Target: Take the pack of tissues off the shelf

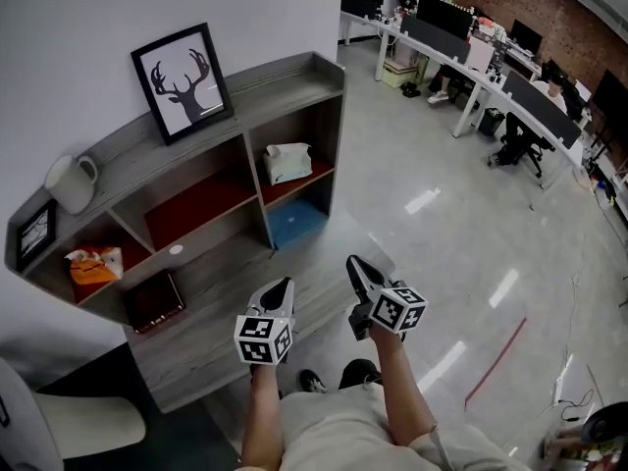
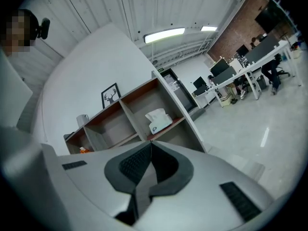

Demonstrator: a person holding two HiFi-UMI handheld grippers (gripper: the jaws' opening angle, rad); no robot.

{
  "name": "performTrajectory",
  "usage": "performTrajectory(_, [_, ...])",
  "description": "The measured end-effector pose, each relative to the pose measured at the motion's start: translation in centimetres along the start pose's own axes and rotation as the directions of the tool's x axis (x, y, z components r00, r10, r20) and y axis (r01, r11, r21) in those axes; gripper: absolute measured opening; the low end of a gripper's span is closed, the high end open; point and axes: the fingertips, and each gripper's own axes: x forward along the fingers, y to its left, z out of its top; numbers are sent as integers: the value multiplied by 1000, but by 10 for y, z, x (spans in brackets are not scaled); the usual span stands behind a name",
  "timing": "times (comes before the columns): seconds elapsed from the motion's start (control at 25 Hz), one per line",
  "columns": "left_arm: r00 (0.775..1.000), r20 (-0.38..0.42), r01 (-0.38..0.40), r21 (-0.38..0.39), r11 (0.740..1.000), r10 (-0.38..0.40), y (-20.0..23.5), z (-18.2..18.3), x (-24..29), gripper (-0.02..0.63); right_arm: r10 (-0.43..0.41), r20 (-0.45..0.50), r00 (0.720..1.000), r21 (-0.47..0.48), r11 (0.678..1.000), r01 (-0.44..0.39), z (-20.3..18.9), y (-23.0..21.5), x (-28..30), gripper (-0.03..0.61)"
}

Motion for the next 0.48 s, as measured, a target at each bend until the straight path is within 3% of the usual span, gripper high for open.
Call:
performTrajectory(0.28, [1000,-22,4,-44,999,-5,5,-17,10,8,-68,27,997,14,998,68,3,-35,-13,15])
performTrajectory(0.48, [999,-34,13,-31,999,-14,-3,-15,22,8,-61,64,996,72,996,56,7,-50,-11,15])
